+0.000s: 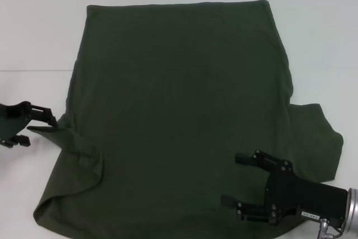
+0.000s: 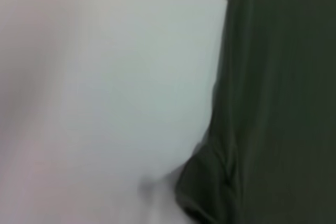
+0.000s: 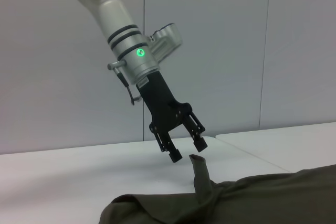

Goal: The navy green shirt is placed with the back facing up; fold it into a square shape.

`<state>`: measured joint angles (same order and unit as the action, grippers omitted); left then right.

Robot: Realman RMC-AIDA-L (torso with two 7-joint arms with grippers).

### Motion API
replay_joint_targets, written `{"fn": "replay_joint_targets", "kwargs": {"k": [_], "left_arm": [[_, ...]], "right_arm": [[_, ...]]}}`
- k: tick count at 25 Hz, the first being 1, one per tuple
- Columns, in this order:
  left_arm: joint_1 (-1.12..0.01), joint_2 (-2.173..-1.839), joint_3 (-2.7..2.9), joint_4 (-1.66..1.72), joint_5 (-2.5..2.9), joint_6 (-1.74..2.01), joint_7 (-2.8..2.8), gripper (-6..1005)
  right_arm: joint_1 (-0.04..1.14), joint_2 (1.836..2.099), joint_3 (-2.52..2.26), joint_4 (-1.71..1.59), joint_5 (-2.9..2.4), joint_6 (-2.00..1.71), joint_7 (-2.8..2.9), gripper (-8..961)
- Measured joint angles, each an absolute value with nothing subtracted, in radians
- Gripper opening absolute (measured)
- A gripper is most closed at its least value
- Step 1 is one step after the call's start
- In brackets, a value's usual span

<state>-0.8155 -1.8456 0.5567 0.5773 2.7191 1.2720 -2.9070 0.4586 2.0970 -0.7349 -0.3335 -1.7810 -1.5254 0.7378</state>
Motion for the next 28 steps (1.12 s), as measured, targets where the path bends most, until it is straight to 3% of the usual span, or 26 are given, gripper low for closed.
{"fn": "replay_joint_targets", "kwargs": {"k": [8, 28], "left_arm": [[-0.804, -1.875, 0.525, 0.571, 2.684, 1.198, -2.902, 823], [-0.823, -1.883, 0.577, 0.504, 2.688, 1.113, -2.907, 815]], "right_arm": [[0.461, 2.098, -0.735, -0.333, -1.781, -1.514, 0.734, 936], [0.469, 2.097, -0.735, -0.333, -1.781, -1.501, 0.733, 937]]}}
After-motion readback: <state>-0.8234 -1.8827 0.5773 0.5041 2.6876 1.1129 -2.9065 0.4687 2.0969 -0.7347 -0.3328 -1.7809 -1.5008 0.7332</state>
